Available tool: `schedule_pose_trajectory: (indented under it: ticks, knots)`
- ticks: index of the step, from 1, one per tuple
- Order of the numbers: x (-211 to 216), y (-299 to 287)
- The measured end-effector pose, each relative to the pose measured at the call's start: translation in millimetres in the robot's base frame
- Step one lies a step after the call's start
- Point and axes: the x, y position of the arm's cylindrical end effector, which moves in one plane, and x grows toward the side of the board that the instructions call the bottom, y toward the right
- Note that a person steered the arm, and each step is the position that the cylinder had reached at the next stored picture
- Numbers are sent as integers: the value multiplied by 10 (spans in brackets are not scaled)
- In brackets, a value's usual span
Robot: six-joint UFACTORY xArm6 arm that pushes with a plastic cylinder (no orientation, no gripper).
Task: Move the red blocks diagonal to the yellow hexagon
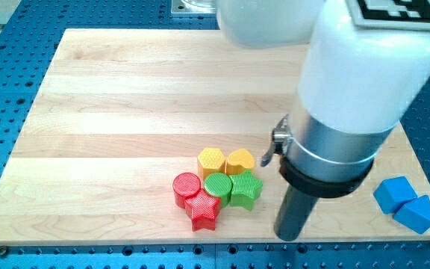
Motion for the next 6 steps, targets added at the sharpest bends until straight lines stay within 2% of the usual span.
schedule_pose_trajectory:
  ticks: [4, 6]
  knots:
    - [0, -1192]
    - [-395, -1232]
